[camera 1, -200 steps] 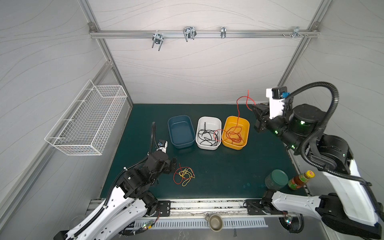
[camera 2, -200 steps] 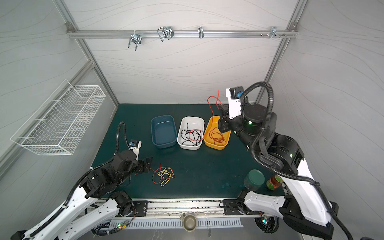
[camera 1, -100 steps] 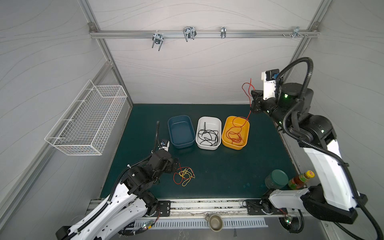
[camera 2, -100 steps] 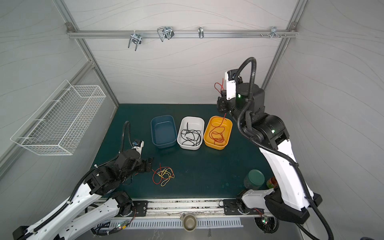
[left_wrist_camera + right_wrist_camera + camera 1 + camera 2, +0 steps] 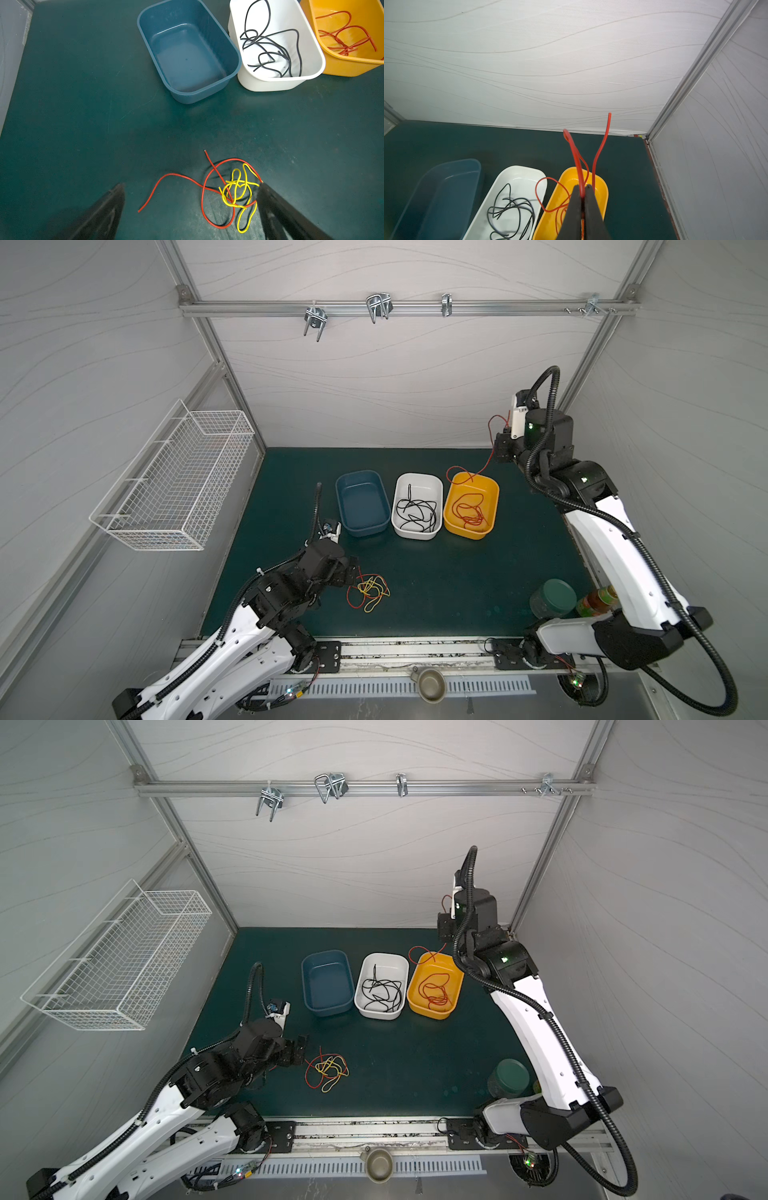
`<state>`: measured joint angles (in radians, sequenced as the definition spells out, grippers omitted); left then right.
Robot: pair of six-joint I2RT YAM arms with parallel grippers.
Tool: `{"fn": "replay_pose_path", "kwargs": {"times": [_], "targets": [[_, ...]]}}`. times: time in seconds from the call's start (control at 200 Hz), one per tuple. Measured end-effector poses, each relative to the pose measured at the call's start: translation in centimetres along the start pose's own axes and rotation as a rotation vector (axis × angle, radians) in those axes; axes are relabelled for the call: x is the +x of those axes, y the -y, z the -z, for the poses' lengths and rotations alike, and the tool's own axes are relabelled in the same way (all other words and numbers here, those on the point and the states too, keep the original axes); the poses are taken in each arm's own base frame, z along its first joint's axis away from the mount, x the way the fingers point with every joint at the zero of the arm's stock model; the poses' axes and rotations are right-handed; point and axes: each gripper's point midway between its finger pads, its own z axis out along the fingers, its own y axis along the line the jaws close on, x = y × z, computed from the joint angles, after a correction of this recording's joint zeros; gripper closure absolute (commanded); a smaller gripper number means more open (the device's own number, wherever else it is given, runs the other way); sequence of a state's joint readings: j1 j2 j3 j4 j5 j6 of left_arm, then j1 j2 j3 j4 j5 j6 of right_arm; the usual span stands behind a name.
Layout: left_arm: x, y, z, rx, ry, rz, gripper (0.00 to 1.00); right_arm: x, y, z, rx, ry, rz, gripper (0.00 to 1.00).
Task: Untangle the cables
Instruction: 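Lower the red wire into the yellow tub with the right gripper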
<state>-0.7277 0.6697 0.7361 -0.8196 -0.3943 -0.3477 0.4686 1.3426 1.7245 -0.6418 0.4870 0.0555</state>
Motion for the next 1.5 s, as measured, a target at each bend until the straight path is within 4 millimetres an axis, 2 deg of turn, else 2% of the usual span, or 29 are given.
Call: {"fn": "replay_pose_path", "kwargs": {"times": [0.12, 0.215, 0.56, 0.895, 1.501], "targets": [[0.0, 0.0, 0.0, 0.0, -0.001, -0.001, 0.0, 0.3, 0.8, -0.8, 0.013, 0.0, -0.032, 1.0], [0.0, 0.0, -0.1, -0.001, -0.003, -0.001, 0.0, 1.5, 1.2, -1.8, 0.012, -0.023, -0.062, 1.0], [0.0, 0.0, -0.1, -0.001, -0.003, -0.001, 0.0, 9.3, 1.8, -5.3, 0.008, -0.195, -0.158, 1.0], [0.0, 0.0, -0.1, -0.001, -0.003, -0.001, 0.0, 17.3, 0.0, -6.9, -0.036, -0.362, -0.24, 1.0], [0.0, 0.1, -0.1, -0.001, -0.005, -0.002, 0.0, 28.5, -4.2, -8.7, -0.154, -0.655, -0.372, 1.0]]}}
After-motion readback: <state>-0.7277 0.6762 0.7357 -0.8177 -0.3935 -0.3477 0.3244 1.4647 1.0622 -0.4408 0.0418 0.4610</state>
